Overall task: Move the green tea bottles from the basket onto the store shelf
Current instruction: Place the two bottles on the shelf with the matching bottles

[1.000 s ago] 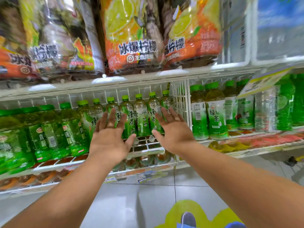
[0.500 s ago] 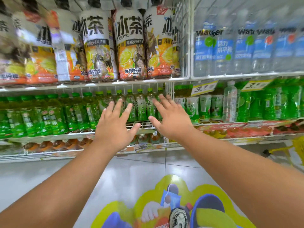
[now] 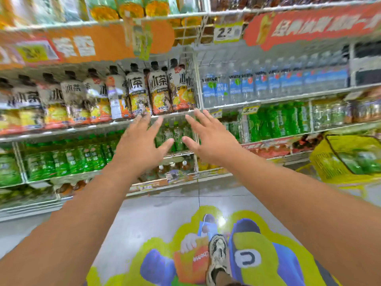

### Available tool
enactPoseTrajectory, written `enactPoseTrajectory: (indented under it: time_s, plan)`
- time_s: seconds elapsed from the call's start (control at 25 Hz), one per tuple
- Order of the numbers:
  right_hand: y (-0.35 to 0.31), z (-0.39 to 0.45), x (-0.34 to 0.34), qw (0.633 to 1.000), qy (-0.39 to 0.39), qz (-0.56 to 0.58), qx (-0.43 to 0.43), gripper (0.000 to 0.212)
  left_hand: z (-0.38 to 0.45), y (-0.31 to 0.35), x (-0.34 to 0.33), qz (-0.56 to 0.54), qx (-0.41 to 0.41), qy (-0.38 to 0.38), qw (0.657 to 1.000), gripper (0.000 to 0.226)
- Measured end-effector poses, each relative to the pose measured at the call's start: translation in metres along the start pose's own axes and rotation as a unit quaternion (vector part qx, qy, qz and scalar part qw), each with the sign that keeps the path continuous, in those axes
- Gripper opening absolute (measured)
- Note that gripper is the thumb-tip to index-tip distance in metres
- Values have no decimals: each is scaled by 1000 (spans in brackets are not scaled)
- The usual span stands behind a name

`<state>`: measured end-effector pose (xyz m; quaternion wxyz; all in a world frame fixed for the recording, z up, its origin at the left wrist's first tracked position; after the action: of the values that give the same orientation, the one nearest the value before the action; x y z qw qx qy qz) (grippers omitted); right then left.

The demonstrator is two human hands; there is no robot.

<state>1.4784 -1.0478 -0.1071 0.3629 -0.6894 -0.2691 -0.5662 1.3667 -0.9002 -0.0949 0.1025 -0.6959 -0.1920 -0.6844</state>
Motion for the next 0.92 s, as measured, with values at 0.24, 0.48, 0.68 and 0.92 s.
enactPoseTrajectory:
  time_s: [0.24, 0.48, 0.68, 0.92]
  plan:
    - [-6, -100, 80, 999, 13, 7, -38, 75, -56, 62, 67, 1, -43, -32, 999, 85]
    - [47, -169, 131, 995, 52, -16, -88, 75, -62, 148, 107, 8, -112, -20, 994, 82]
    - [145, -232, 143, 989, 68, -9, -128, 75, -52, 263, 106, 45, -158, -4, 986, 83]
    - [304, -329, 159, 980, 61, -26, -186, 78, -36, 435, 84, 3, -211, 5, 977, 82]
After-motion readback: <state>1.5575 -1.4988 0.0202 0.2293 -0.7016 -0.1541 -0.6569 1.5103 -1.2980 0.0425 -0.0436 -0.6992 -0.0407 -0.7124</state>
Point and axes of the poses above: each hand's wrist, its own z-axis towards the middle knuckle, its own x-axis out of the back of the hand, y = z × x, the point moved 8 cm from there along z, towards the middle knuckle, and after that the axes turned 8 degrees about -y, right-handed, at the moved point
